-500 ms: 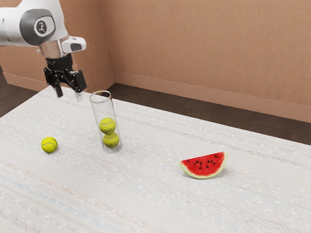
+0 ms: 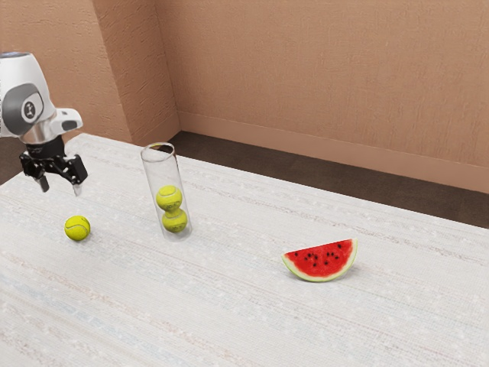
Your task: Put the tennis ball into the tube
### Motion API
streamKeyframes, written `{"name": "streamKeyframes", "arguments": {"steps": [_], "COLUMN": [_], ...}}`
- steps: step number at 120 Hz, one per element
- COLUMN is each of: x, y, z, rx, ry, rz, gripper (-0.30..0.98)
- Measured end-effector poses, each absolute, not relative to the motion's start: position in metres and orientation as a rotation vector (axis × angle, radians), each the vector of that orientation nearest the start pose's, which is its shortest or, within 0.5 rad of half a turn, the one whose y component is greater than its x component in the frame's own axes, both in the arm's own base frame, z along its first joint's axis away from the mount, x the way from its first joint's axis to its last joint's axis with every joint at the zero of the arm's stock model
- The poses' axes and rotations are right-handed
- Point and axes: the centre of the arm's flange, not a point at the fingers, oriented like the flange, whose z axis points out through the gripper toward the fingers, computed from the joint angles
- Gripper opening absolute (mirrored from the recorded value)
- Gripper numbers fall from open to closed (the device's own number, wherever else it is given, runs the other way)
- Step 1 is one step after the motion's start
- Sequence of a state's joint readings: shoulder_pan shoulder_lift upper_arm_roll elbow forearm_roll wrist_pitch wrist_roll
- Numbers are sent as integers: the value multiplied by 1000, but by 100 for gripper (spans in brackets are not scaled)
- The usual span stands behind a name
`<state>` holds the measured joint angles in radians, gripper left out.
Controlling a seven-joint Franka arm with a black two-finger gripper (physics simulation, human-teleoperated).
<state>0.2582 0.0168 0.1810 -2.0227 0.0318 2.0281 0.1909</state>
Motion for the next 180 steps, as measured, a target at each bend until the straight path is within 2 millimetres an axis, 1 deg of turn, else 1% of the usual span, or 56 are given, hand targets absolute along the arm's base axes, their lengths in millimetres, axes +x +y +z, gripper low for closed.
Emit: {"name": "streamKeyframes", "arguments": {"steps": [7,12,23,31,36,54,61,69,88,99,108,125,148,166,172,180], "x": [507,512,525,533,535,543,547,550,549,553,554,554,554,553,553,553], "y": [260,269,268,268,272,303,309,315,331,330,328,328,328,328,327,325], "z": [420,402,367,346,335,305,297,290,274,264,259,252,249,249,254,270], "rx": [-3079,-3077,-3080,-3081,-3079,-3093,-3108,-3120,-3141,-3157,-3165,-3167,-3163,-3163,-3164,-3165], "ry": [-404,-416,-376,-345,-340,-361,-365,-359,-363,-336,-314,-267,-210,-182,-174,-163], "rz": [35,52,71,73,75,58,46,37,36,41,42,55,64,71,72,61], "gripper": [69,69,69,69,69,69,69,69,69,69,68,58,44,41,40,39]}}
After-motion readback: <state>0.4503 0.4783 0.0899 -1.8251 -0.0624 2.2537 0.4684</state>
